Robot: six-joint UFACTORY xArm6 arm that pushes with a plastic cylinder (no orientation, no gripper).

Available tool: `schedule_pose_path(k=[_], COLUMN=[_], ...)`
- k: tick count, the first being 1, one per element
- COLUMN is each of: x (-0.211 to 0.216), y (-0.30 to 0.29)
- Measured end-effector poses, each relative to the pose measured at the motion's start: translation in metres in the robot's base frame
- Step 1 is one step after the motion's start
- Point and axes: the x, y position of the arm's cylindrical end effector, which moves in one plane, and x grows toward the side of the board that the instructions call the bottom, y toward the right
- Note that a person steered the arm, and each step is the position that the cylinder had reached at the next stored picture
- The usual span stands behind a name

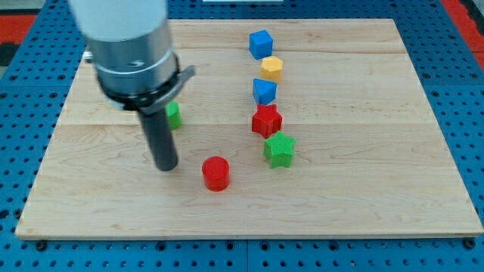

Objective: Place the red circle below the green star

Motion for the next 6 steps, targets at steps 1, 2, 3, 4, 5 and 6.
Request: schedule_pose_path(k=[1,2,3,4,5,6], x=[0.02,0.021,0.041,0.022,-0.01,-0.014], y=[0.052,0.086,0.063,0.055,0.032,0.067])
